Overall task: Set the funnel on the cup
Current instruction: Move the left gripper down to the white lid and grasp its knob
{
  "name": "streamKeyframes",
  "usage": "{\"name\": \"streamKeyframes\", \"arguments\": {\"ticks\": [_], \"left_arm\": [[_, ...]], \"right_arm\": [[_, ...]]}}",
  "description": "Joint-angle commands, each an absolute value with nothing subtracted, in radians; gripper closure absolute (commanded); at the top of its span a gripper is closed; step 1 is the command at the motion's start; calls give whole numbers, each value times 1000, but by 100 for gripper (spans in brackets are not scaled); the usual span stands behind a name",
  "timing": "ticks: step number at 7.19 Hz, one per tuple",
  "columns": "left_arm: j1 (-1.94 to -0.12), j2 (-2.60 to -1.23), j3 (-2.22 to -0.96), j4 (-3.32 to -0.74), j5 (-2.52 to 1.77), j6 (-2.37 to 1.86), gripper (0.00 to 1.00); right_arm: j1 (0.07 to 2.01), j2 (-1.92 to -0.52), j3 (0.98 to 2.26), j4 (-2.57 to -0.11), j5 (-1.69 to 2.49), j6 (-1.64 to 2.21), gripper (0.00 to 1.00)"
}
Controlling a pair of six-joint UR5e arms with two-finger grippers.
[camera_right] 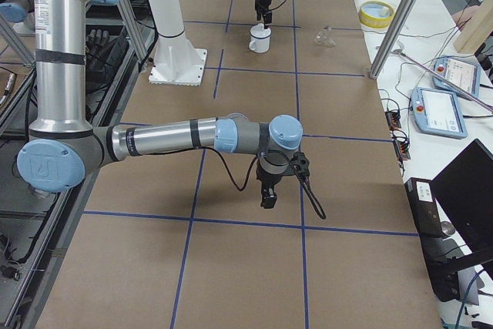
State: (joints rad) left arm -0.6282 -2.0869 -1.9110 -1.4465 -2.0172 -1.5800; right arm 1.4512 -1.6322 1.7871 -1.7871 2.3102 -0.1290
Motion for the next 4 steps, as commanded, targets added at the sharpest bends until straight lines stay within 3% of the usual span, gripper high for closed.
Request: {"name": "streamKeyframes", "arguments": {"ticks": [1,2,3,4], "left_arm": [[-627,-2088,-1910,-1445,-2017,-1580,76],[-627,-2088,-1911,-1445,-2019,-1580,94],[-627,-2091,-1916,-1445,-2020,-1582,100],[-627,-2091,-1922,-1445,-2019,-1613,100]], "right_arm": [[1451,-1632,1787,-1787,2310,-130,0],[1451,-1632,1787,-1787,2310,-129,0],[1451,-1632,1787,-1787,2310,-130,0],[1451,-1632,1787,-1787,2310,-130,0]]}}
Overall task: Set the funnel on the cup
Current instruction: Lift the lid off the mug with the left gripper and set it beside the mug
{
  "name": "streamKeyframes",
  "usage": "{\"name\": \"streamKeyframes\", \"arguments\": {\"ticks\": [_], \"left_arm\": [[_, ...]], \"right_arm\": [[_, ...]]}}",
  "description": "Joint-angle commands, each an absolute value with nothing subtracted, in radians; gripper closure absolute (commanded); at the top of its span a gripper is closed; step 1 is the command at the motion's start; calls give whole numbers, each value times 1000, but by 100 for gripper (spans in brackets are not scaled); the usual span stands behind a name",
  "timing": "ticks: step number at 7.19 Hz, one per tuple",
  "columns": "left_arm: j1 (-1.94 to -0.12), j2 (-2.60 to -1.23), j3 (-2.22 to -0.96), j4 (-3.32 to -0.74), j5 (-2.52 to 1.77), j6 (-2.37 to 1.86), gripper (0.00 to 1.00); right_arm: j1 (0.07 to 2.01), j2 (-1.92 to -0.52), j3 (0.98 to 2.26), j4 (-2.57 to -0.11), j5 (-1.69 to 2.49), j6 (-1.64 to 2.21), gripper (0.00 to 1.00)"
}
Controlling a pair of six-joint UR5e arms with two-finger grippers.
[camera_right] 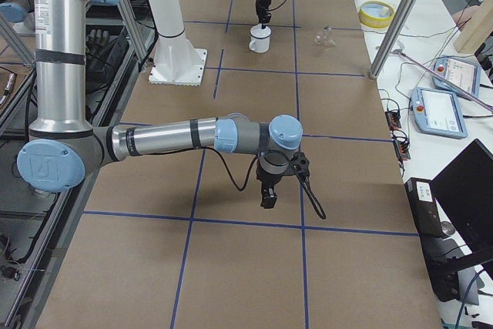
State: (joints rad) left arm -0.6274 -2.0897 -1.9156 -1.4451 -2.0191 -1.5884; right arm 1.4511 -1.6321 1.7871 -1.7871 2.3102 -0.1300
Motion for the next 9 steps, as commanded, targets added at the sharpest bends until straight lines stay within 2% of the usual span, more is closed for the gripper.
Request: {"name": "streamKeyframes", "arguments": {"ticks": [1,4,6,7,9], "left_arm": [[-630,-2092,-1928,-1442,-2020,-1617,100],[-701,-2038,-2106,-1348,-2016,-1568,100],[-690,-1875,-2184,-1380,-2002,-1543,100],[-683,-1805,-2186,-1460,-2005,-1555,100],[-600,-1755,-2134,-1517,-2003,-1645,100]], "right_arm": [[1451,-1632,1787,-1787,2310,-129,0],[1451,-1632,1787,-1787,2310,-130,0],[1451,-1632,1787,-1787,2310,-130,0],[1451,-1632,1787,-1787,2310,-129,0],[1451,-1632,1787,-1787,2310,-129,0]]}}
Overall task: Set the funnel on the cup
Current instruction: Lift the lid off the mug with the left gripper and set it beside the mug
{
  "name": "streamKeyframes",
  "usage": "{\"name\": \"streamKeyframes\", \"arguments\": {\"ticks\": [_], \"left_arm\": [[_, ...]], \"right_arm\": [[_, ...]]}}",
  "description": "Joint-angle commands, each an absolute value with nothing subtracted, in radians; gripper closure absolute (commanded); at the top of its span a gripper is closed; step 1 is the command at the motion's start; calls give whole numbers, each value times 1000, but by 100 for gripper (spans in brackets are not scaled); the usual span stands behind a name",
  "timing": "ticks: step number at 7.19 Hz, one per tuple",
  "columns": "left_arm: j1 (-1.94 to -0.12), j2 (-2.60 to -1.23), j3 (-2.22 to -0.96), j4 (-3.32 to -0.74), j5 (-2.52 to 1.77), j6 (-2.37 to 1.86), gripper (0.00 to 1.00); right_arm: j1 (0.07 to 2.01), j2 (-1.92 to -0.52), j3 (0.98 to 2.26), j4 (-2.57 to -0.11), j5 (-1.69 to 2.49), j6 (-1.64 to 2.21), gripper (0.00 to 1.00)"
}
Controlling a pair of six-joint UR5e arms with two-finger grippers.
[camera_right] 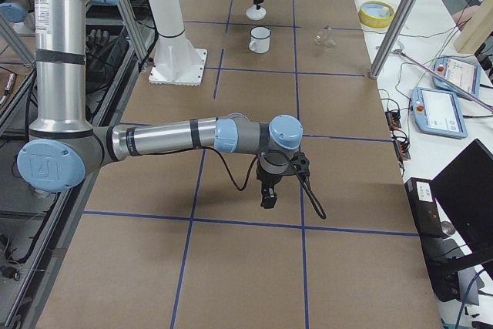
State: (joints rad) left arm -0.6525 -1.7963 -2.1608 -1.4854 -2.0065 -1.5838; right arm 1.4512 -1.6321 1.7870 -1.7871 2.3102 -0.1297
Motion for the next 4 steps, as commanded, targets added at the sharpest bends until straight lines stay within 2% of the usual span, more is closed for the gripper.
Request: {"name": "streamKeyframes", "arguments": {"ticks": [1,4], "left_arm": [[-588,-1756,-2076,-1590,-2003,-1690,100],[-584,-1727,-1987,-1661,-2008,-1695,100]], "right_arm": [[1451,-1632,1787,-1787,2310,-129,0],[1451,-1632,1787,-1787,2310,-130,0]]}}
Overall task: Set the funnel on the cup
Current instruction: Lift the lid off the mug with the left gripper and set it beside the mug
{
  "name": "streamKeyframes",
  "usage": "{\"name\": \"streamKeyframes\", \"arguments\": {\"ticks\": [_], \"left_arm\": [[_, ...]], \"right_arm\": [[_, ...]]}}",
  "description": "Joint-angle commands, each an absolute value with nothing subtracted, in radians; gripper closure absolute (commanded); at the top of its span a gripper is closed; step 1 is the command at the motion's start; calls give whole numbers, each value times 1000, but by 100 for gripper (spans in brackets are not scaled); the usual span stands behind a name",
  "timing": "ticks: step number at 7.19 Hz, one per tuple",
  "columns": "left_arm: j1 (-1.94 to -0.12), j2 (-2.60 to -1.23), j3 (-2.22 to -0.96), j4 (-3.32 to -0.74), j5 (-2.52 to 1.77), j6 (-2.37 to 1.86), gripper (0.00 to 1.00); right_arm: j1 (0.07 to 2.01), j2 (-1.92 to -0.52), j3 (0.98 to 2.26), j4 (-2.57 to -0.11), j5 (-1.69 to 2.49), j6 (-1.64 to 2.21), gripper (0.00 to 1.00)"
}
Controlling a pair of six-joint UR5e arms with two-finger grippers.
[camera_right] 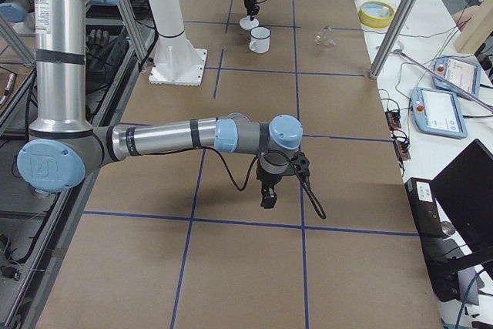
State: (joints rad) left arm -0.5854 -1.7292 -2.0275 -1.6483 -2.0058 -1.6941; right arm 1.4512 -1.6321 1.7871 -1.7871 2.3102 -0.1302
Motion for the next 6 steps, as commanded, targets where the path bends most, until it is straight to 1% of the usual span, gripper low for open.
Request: {"name": "streamKeyframes", "arguments": {"ticks": [1,2,4,5,6], "left_arm": [[-578,-1730,-1980,-1663,-2009,-1694,100],[-578,-1739,-1970,-1666,-2011,-1698,100],[-578,-1738,-1960,-1721,-2011,-1697,24],[-581,-1736,-1970,-1720,-2011,-1697,15],[-581,-1730,-1964,-1721,-2006,-1695,11]], "right_arm": [[1451,-1632,1787,-1787,2310,-129,0],[1451,-1632,1787,-1787,2310,-130,0],[1451,-1632,1787,-1787,2310,-129,0],[1451,-1632,1787,-1787,2310,-129,0],[1451,-1632,1787,-1787,2310,-130,0]]}}
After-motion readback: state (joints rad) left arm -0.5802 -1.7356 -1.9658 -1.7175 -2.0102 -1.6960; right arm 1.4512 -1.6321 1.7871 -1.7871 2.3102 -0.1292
